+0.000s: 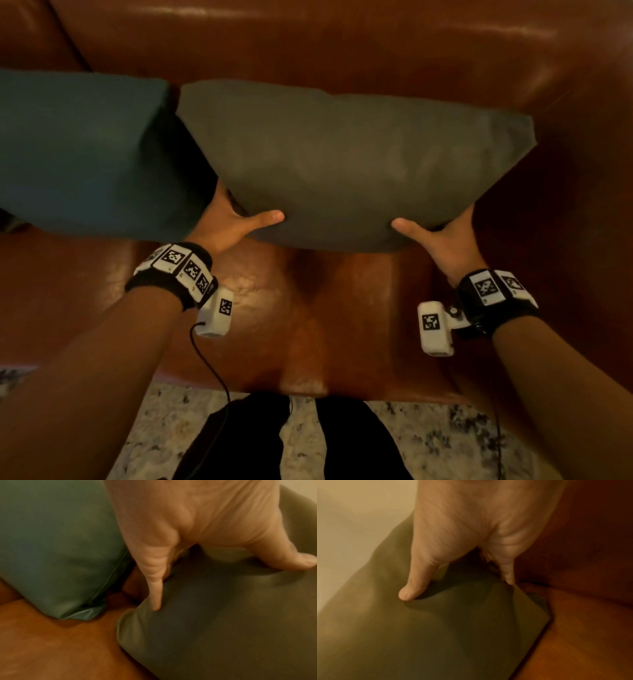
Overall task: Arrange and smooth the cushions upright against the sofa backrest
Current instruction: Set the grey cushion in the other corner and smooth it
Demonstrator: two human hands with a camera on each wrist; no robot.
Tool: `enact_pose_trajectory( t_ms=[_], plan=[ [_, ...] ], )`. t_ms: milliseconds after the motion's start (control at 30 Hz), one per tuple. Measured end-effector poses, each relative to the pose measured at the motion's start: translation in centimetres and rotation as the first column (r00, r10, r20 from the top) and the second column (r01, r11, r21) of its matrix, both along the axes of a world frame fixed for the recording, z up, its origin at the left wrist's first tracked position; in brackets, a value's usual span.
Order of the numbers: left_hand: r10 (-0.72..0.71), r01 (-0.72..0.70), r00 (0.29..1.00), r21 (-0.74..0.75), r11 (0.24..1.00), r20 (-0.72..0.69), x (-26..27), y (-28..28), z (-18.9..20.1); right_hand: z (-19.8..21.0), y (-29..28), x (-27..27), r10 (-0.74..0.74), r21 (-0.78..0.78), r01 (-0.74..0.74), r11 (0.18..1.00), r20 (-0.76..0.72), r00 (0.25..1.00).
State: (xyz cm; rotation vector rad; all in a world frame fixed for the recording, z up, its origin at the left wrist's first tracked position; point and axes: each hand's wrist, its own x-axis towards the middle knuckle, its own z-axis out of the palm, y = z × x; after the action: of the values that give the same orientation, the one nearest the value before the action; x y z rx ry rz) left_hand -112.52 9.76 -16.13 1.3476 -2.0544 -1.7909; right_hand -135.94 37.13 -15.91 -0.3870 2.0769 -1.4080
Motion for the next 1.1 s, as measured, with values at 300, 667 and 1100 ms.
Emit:
enact_pose_trajectory(
  t_ms=[300, 667, 1100],
  plan=[
    [0.041, -0.042, 0.999, 0.01, 0.999, 0.021, -0.6, 0.1, -0.1, 0.2, -0.2, -0.8, -0.053, 0.023, 0.052, 0.998, 0.043, 0.998],
    [0.009, 0.084, 0.992, -0.716, 0.693, 0.126, 0.2, 5.3, 2.3, 2.1, -1.0, 3.3, -0.116, 0.231, 0.277, 0.933, -0.536, 0.836],
    [-0.241, 0.663, 0.742, -0.737, 0.132, 0.625, -7.2, -2.4, 6.5, 2.9, -8.8, -1.3, 0.422, 0.568, 0.158, 0.808, -0.744, 0.517]
  ],
)
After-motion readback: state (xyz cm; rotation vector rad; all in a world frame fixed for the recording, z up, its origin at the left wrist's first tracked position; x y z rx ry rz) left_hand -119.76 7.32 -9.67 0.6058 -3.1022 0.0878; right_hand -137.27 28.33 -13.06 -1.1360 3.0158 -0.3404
